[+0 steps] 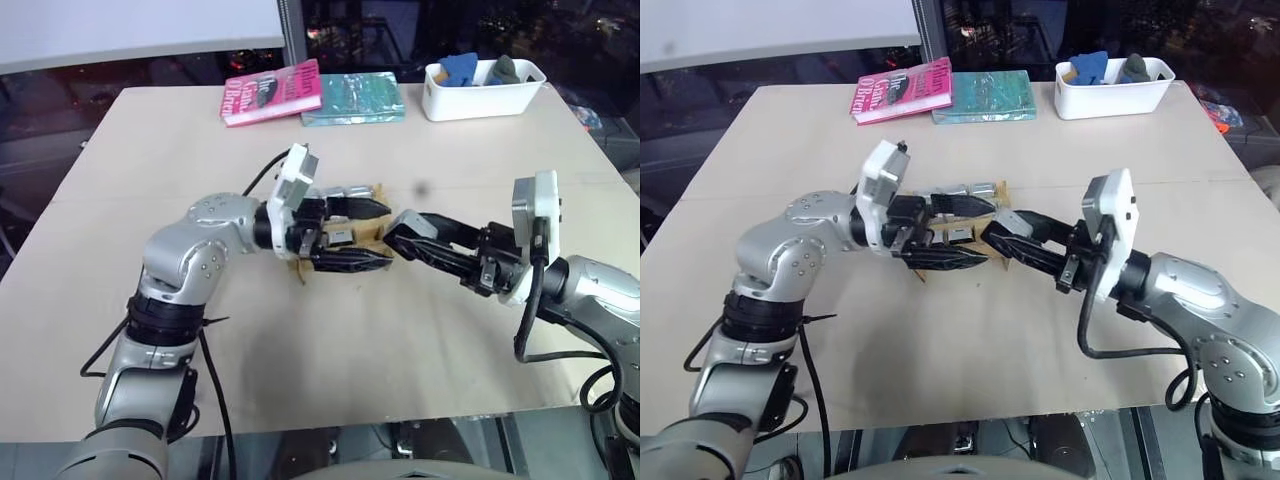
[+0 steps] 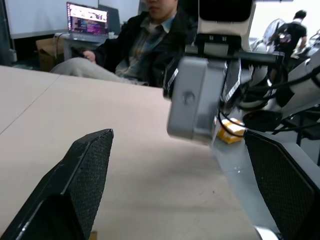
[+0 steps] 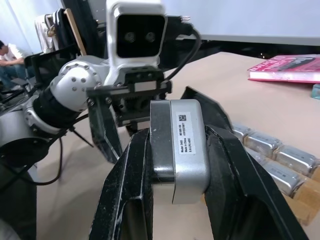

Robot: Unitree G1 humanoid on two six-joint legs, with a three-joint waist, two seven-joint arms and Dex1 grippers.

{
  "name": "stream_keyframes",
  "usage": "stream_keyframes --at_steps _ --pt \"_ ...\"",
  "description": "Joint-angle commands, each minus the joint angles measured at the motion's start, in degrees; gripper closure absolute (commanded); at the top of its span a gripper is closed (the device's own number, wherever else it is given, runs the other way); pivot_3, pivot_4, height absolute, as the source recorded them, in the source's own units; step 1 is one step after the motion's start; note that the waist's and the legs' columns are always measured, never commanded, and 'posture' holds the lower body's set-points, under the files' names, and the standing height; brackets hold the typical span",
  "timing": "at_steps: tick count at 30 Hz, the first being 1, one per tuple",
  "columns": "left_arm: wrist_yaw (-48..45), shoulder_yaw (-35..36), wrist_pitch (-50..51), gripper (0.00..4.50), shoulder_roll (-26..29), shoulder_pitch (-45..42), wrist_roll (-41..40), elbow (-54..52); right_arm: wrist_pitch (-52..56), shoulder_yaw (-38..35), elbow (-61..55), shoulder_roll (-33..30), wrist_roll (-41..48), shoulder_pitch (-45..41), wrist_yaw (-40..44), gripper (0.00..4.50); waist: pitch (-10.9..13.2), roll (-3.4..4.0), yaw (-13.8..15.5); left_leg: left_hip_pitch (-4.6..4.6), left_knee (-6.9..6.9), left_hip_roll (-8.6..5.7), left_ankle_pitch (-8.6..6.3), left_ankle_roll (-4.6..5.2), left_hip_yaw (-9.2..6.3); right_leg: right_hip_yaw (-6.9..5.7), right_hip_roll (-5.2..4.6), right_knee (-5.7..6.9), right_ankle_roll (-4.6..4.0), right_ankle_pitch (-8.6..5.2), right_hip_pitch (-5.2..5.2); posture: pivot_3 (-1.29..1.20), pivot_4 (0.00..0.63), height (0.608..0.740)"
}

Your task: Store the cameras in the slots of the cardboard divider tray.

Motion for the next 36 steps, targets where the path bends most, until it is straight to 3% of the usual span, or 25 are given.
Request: stream_keyframes --at_steps 1,4,8,10,11,29,36 --pt "-1.31 0.72 0.19 0.13 -0.01 -1.49 -1.02 -0.34 -2.38 -0.7 -1.68 -0.77 0.45 -0.23 0.87 3.69 0.0 0.0 -0.01 0.0 0.0 0.0 0.0 0.0 0.0 0.0 0.0 0.0 0.0 0.0 0.0 0.0 0.15 0.74" --pt "-1.98 0.47 1.06 0.92 -0.12 -1.62 -1.49 -0.75 -3.35 -0.56 -1.81 -1.05 0.32 0.1 1.45 3.72 0.0 0.0 -0.01 0.0 0.0 0.0 0.0 0.0 0.0 0.0 0.01 0.0 0.0 0.0 0.0 0.0 0.15 0.74" --pt "-2.77 0.32 1.68 2.82 -0.53 -1.66 -1.81 -1.0 -4.29 -0.3 -2.05 -1.26 0.39 0.42 1.88 3.72 0.0 0.0 0.0 0.0 0.0 0.0 0.0 0.0 0.0 0.0 0.01 0.0 0.0 0.0 0.0 0.0 0.15 0.74" --pt "-3.12 0.48 1.87 3.64 -0.62 -1.65 -1.99 -0.98 -4.54 -0.1 -2.2 -1.46 0.26 0.64 2.08 3.72 0.0 -0.01 0.0 0.0 0.0 0.0 0.0 0.0 0.0 0.0 0.0 0.0 0.0 0.0 0.0 0.0 0.15 0.74" --pt "-3.22 0.67 2.05 3.81 -0.54 -1.55 -2.23 -1.23 -4.73 0.05 -2.26 -1.57 0.1 0.81 2.19 3.72 0.0 -0.01 0.0 0.0 0.0 0.0 0.0 0.0 0.0 0.0 0.01 0.0 0.0 0.0 0.0 0.0 0.15 0.74" --pt "4.08 5.54 11.43 3.8 -0.33 -1.83 -11.86 -10.55 -7.08 0.97 -1.76 -3.49 -0.02 2.26 3.89 3.72 0.01 -0.02 -0.01 0.0 0.03 0.02 0.0 0.0 -0.01 0.0 -0.01 0.02 0.0 0.0 0.0 0.0 0.15 0.74" --pt "6.36 5.48 10.79 3.8 -1.08 -1.54 -11.24 -11.77 -7.86 1.07 -1.7 -4.18 0.63 2.38 3.6 3.72 0.01 -0.02 0.04 0.01 0.03 0.01 0.0 0.0 -0.01 0.0 -0.01 0.03 0.0 0.0 0.0 0.0 0.15 0.74"
